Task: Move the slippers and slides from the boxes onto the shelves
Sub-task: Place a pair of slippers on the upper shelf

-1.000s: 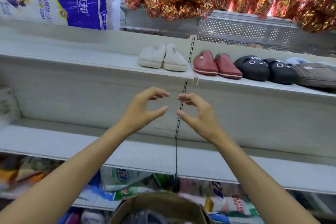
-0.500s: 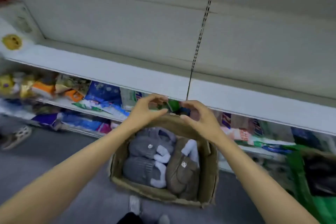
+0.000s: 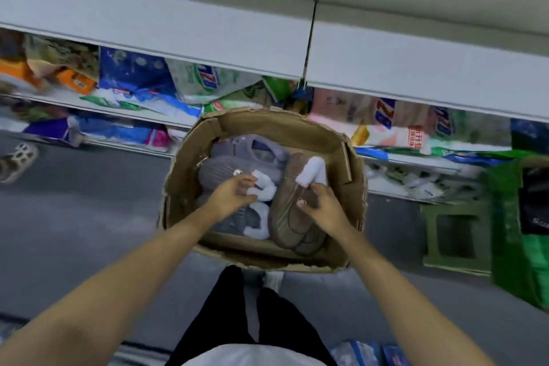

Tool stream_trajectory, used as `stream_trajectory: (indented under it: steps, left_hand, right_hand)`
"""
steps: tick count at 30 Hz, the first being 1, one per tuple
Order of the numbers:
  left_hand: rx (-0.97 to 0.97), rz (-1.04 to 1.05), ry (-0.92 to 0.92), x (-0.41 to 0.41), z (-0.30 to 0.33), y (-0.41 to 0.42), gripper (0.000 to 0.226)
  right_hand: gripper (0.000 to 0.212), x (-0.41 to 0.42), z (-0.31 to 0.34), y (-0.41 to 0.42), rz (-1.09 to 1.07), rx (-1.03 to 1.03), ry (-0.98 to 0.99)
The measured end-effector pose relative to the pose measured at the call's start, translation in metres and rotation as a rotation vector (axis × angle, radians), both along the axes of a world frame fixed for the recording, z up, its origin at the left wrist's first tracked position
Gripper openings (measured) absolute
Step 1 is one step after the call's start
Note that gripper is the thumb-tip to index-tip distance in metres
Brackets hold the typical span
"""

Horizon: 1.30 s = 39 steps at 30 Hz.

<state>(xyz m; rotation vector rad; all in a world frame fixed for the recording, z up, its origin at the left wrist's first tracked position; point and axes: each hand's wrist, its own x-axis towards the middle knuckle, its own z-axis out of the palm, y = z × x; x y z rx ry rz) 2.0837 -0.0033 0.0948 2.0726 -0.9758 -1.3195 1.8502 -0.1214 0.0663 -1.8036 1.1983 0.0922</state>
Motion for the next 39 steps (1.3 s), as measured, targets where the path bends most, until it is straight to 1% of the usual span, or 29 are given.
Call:
stream_trajectory:
  steps: [1,3,5,6,7,8,9,10,12,14,16,18,20,22,24,26,27,31,34,35,37,39]
  left_hand:
    - [0.041,-0.002,0.019,-0.006,-0.011,-0.002,0.043]
    - [0.114,-0.009,0.053,-0.019,-0.032,-0.007,0.044]
    - [0.163,-0.054,0.108,-0.034,-0.048,-0.015,0.044]
    - [0.162,-0.075,0.12,-0.041,-0.061,-0.018,0.048]
    - [0.166,-0.082,0.137,-0.048,-0.074,-0.022,0.06]
    - [0.167,-0.061,0.164,-0.054,-0.086,-0.025,0.074]
    - [0.157,-0.023,0.179,-0.059,-0.084,-0.03,0.08]
    - [0.14,0.013,0.166,-0.064,-0.079,-0.035,0.079]
    - [0.111,0.079,0.145,-0.07,-0.071,-0.043,0.069]
    - [0.076,0.131,0.158,-0.07,-0.066,-0.045,0.062]
    - [0.068,0.216,0.177,-0.064,-0.061,-0.042,0.06]
    - [0.07,0.31,0.18,-0.052,-0.059,-0.036,0.058]
    - [0.075,0.376,0.145,-0.037,-0.06,-0.027,0.055]
    - [0.093,0.437,0.132,-0.025,-0.064,-0.018,0.052]
    - [0.112,0.447,0.147,-0.02,-0.067,-0.014,0.053]
    - [0.117,0.406,0.174,-0.021,-0.069,-0.012,0.055]
    - [0.111,0.395,0.185,-0.022,-0.071,-0.012,0.055]
    - [0.117,0.423,0.19,-0.026,-0.075,-0.013,0.056]
    - [0.112,0.448,0.205,-0.028,-0.074,-0.012,0.058]
    - [0.106,0.445,0.216,-0.028,-0.073,-0.012,0.058]
    - [0.103,0.436,0.229,-0.027,-0.074,-0.01,0.059]
    - [0.099,0.438,0.229,-0.025,-0.073,-0.008,0.058]
  right_hand:
    - [0.062,-0.005,-0.012,0.002,-0.049,0.018,0.025]
    - [0.055,-0.009,-0.024,0.008,-0.159,0.051,0.079]
    - [0.051,-0.01,-0.032,0.012,-0.233,0.077,0.074]
    - [0.052,-0.009,-0.038,0.014,-0.256,0.089,0.062]
    - [0.053,-0.008,-0.043,0.015,-0.275,0.093,0.046]
    - [0.05,-0.007,-0.046,0.014,-0.292,0.094,0.031]
    - [0.045,-0.005,-0.05,0.013,-0.312,0.086,0.012]
    - [0.038,-0.005,-0.052,0.011,-0.341,0.077,-0.011]
    - [0.025,-0.003,-0.051,0.006,-0.414,0.077,-0.069]
    - [0.026,-0.002,-0.048,0.0,-0.473,0.075,-0.145]
    - [0.025,0.001,-0.041,-0.005,-0.505,0.125,-0.248]
    - [0.034,0.006,-0.04,-0.007,-0.547,0.214,-0.29]
    - [0.042,0.008,-0.049,-0.008,-0.623,0.229,-0.229]
    - [0.04,0.004,-0.068,-0.009,-0.691,0.214,-0.109]
    - [0.038,-0.005,-0.087,-0.008,-0.754,0.344,-0.027]
    - [0.052,-0.011,-0.096,-0.003,-0.749,0.486,0.061]
    - [0.06,-0.012,-0.098,-0.001,-0.709,0.498,0.12]
    - [0.076,-0.002,-0.103,0.001,-0.609,0.404,0.323]
    - [0.092,0.01,-0.106,0.005,-0.587,0.398,0.39]
    - [0.095,0.013,-0.106,0.007,-0.562,0.373,0.407]
    - [0.089,0.013,-0.109,0.012,-0.488,0.261,0.452]
    - [0.078,0.012,-0.11,0.014,-0.46,0.19,0.469]
